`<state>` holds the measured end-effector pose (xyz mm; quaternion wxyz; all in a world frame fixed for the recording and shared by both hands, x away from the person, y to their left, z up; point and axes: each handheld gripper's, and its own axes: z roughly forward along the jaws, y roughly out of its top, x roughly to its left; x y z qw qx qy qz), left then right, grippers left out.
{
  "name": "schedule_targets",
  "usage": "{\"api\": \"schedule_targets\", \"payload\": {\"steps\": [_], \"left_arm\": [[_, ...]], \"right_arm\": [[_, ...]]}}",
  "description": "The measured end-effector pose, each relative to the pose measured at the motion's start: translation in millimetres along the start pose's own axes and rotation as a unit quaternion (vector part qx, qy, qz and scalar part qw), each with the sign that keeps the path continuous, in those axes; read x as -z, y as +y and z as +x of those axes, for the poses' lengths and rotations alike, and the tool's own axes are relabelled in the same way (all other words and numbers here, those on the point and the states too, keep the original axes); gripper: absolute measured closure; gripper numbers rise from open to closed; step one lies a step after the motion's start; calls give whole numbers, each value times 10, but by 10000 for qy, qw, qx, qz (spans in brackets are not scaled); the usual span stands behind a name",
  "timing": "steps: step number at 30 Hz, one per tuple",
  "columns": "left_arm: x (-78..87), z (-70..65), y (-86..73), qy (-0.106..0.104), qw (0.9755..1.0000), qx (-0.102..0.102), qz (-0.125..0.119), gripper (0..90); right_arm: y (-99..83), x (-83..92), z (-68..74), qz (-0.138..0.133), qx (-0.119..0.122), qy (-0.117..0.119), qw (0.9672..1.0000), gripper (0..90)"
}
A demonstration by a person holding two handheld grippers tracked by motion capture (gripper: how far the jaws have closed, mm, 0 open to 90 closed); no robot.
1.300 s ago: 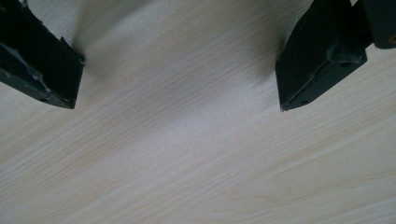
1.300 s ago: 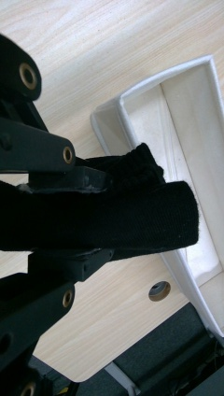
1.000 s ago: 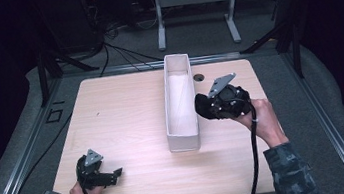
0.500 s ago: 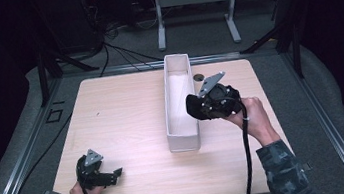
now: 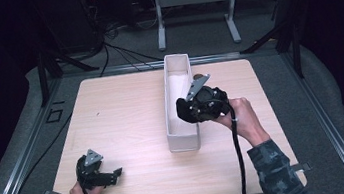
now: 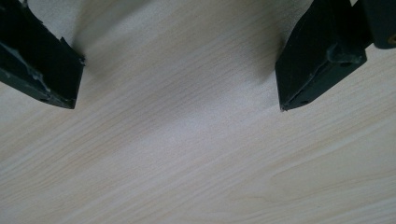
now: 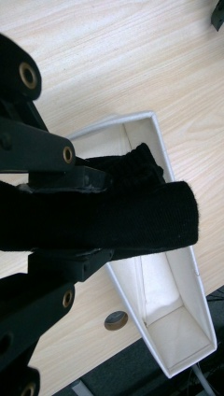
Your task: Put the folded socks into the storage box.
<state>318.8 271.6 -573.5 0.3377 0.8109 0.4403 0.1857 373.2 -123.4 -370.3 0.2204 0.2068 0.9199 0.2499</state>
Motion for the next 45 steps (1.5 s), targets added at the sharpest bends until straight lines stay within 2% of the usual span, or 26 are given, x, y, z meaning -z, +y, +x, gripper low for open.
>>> {"api": "schedule_targets", "payload": {"steps": [8, 9, 15, 21, 23, 29, 37, 45], "left_arm": [[0, 0, 0, 2, 10000, 3, -1, 9], [0, 0, 0, 4, 10000, 2, 0, 9], [0, 1, 0, 11, 10000, 12, 2, 9], [1, 1, 0, 11, 10000, 11, 3, 9], [0, 1, 0, 11, 10000, 15, 1, 9], [0, 1, 0, 13, 10000, 17, 0, 9], [0, 1, 0, 14, 10000, 17, 0, 9], [0, 1, 0, 14, 10000, 19, 1, 10]], "right_arm": [[43, -122, 57, 85, 30, 70, 9999, 672], [48, -161, 67, 145, -2, 156, 9998, 671], [76, -225, 70, 139, -12, 249, 9996, 670], [101, -352, 108, 361, 44, 331, 9988, 670], [96, -423, 136, 465, 61, 285, 9985, 670], [108, -517, 145, 536, 19, 461, 9975, 669], [140, -592, 172, 741, 36, 429, 9963, 665], [151, -707, 153, 923, -2, 597, 9939, 661]]}}
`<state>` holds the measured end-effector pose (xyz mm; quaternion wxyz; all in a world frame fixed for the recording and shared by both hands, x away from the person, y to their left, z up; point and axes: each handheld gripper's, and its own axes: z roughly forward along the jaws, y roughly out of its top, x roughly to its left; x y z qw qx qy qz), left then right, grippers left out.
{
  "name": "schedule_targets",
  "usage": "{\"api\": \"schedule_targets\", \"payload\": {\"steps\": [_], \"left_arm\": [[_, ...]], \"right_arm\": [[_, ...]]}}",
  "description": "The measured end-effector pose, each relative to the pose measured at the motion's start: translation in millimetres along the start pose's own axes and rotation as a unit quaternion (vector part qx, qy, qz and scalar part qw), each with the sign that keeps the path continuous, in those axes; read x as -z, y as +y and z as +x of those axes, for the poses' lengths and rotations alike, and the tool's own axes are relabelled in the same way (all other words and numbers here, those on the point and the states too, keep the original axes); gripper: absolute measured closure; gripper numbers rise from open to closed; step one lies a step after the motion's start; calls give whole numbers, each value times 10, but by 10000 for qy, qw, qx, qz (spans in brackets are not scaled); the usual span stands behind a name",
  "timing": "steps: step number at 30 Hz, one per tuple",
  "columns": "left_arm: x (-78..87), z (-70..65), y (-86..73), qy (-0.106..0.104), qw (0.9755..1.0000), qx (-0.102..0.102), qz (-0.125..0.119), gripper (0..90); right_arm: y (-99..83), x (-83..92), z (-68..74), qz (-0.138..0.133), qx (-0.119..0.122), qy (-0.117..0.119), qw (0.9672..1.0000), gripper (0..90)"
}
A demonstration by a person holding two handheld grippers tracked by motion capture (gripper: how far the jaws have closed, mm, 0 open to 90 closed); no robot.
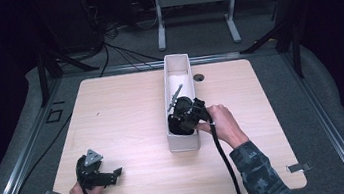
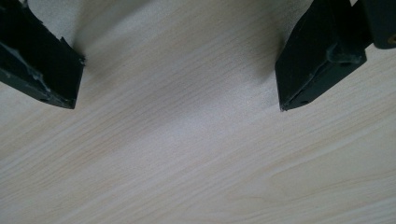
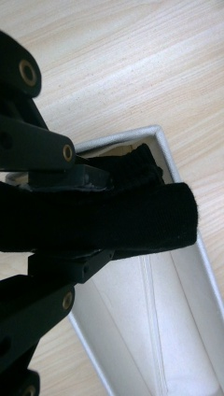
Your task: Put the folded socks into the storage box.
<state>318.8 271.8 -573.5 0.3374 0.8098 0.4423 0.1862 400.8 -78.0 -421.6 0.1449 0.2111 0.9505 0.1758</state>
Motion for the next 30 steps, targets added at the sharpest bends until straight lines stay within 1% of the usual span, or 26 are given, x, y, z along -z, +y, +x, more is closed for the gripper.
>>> {"api": "schedule_targets", "payload": {"steps": [2, 7, 11, 14, 16, 18, 19, 20, 21, 24, 25, 26, 27, 30], "left_arm": [[0, 0, 0, 1, 10000, 1, -1, 9], [0, 0, 0, 1, 10000, 1, -2, 10], [0, 0, 0, 1, 10000, 0, -2, 10], [0, 0, 0, 2, 10000, 0, -1, 10], [0, 0, 0, 1, 10000, 1, -1, 10], [0, 0, 0, 1, 10000, 1, -2, 10], [0, 0, 0, 1, 10000, 1, -2, 10], [0, 0, 0, 1, 10000, -1, -2, 10], [0, 0, 0, 2, 10000, 0, -1, 10], [0, 0, 0, 1, 10000, 1, -2, 10], [0, 0, 0, 3, 10000, -1, -3, 10], [0, 0, 0, 1, 10000, 1, -2, 10], [0, 0, 0, 2, 10000, 1, -2, 10], [0, 0, 0, 2, 10000, 0, -3, 10]], "right_arm": [[8, -33, -6, 52, -70, 60, 9999, 660], [15, -73, -27, 132, -100, 139, 9998, 660], [18, -100, -34, 147, -135, 199, 9996, 654], [15, -122, -27, 175, -119, 193, 9996, 650], [2, -170, -19, 235, -131, 223, 9994, 641], [-2, -178, -20, 236, -132, 223, 9994, 636], [-8, -186, -24, 210, -162, 260, 9993, 626], [-11, -188, -30, 198, -200, 277, 9992, 598], [-11, -188, -30, 198, -200, 277, 9992, 598], [-13, -196, -37, 194, -228, 314, 9991, 526], [-19, -186, -39, 150, -282, 337, 9989, 461], [-19, -186, -39, 150, -282, 337, 9989, 461], [-23, -180, -45, 139, -290, 346, 9989, 437], [-48, -138, -64, -7, -363, 345, 9987, 354]]}}
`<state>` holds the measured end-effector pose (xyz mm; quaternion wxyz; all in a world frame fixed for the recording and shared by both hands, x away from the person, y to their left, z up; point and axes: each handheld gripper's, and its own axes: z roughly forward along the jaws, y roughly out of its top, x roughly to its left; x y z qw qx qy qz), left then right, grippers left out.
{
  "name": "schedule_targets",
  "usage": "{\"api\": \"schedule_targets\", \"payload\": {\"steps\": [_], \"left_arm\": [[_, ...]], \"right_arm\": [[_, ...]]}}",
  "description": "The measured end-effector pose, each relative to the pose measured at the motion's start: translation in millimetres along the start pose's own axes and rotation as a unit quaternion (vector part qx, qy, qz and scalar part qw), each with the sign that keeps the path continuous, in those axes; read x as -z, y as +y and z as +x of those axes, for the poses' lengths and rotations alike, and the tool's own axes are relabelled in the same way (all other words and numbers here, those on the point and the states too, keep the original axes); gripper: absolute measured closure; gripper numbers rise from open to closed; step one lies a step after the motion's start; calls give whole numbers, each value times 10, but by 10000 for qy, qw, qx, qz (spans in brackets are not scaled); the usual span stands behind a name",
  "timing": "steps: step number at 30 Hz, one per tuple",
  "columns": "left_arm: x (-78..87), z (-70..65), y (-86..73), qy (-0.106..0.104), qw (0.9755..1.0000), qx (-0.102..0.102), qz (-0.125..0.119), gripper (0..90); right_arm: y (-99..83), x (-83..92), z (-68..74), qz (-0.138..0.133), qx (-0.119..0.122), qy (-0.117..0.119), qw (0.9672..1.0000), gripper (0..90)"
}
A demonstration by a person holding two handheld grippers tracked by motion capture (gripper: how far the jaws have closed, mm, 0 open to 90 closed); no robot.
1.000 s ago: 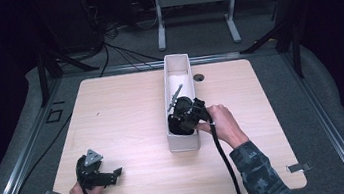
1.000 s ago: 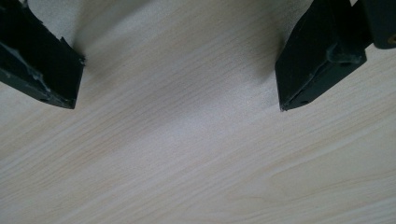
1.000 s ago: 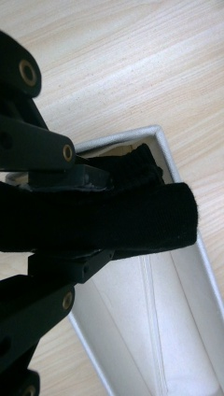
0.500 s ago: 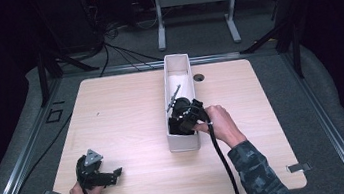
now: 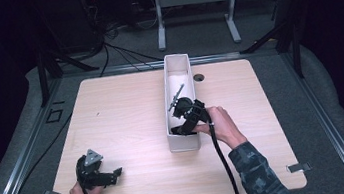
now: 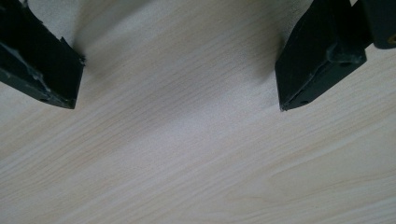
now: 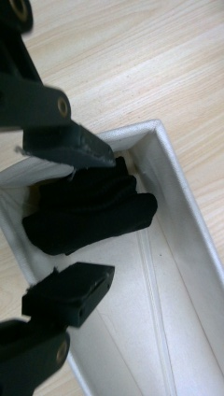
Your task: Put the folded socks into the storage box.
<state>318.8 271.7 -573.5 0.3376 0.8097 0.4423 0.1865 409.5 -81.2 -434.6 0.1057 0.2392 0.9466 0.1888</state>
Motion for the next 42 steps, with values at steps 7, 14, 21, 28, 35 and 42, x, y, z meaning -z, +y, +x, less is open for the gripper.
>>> {"api": "schedule_targets", "payload": {"steps": [7, 14, 21, 28, 35, 42], "left_arm": [[0, 0, 0, 0, 10000, 1, 2, 10], [0, 0, 0, 0, 10000, 1, 2, 10], [0, 0, 0, 0, 10000, 1, 1, 10], [0, -1, -1, 4, 10000, 3, 0, 10], [0, -1, -1, 6, 10000, 5, 1, 10], [0, -2, -1, 7, 10000, 5, 0, 10]], "right_arm": [[-35, 147, -12, -296, -79, -5, 9995, 224], [-80, 320, 22, -541, -75, -124, 9984, 150], [-203, 461, 11, -730, -98, -151, 9972, 97], [-370, 560, -45, -866, -269, -252, 9956, 20], [-597, 659, -80, -994, -474, -426, 9930, 0], [-771, 682, -110, -992, -615, -483, 9920, 0]]}}
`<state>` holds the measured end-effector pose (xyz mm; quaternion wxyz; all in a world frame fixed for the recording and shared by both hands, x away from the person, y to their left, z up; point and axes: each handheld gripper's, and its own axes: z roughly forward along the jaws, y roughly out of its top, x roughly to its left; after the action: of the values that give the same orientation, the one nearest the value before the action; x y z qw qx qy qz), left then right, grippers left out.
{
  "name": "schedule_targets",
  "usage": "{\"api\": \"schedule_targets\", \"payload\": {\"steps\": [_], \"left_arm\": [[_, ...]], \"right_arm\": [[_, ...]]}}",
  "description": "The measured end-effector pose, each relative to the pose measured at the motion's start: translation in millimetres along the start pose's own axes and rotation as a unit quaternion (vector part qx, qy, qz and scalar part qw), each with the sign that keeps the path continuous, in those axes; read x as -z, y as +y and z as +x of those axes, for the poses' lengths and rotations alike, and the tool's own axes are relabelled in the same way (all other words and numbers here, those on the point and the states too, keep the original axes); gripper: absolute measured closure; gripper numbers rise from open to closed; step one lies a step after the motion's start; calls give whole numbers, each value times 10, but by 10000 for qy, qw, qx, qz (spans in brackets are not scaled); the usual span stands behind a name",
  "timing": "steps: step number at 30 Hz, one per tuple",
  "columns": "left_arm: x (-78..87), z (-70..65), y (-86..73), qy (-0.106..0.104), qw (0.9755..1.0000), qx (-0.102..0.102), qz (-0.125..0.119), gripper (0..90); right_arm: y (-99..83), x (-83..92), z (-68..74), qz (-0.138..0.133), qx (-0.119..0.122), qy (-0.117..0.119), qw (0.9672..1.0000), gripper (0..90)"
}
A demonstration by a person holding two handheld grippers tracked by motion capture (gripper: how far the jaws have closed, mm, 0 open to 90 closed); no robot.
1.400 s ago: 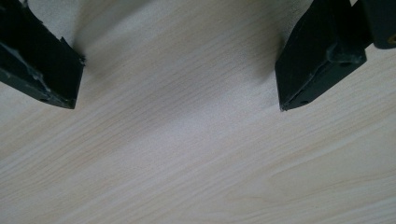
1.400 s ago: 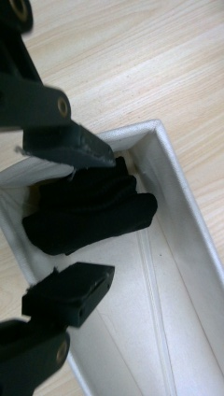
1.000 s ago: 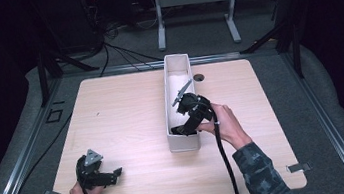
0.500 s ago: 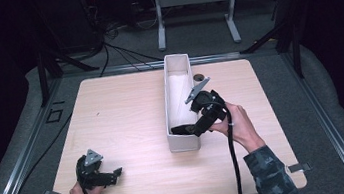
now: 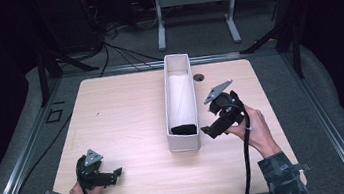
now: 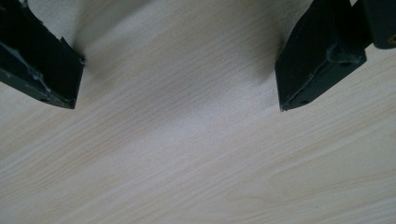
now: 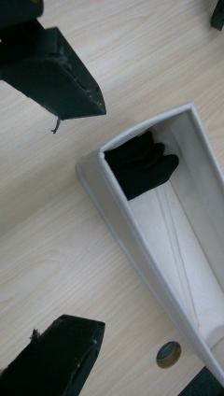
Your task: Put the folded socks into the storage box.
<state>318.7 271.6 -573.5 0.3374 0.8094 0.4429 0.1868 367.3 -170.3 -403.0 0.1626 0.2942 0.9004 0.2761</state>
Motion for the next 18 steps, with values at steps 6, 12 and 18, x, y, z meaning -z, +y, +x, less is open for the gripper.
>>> {"api": "schedule_targets", "payload": {"steps": [6, 12, 18], "left_arm": [[0, 0, 0, -1, 10000, -1, 2, 10], [0, 0, 0, 1, 10000, -2, -1, 10], [0, 0, 0, -1, 10000, -1, 0, 10]], "right_arm": [[-164, 24, -34, 11, -105, -112, 9999, 0], [-362, 36, -74, 28, -264, -170, 9995, 0], [-507, 29, -101, 47, -387, -187, 9991, 0]]}}
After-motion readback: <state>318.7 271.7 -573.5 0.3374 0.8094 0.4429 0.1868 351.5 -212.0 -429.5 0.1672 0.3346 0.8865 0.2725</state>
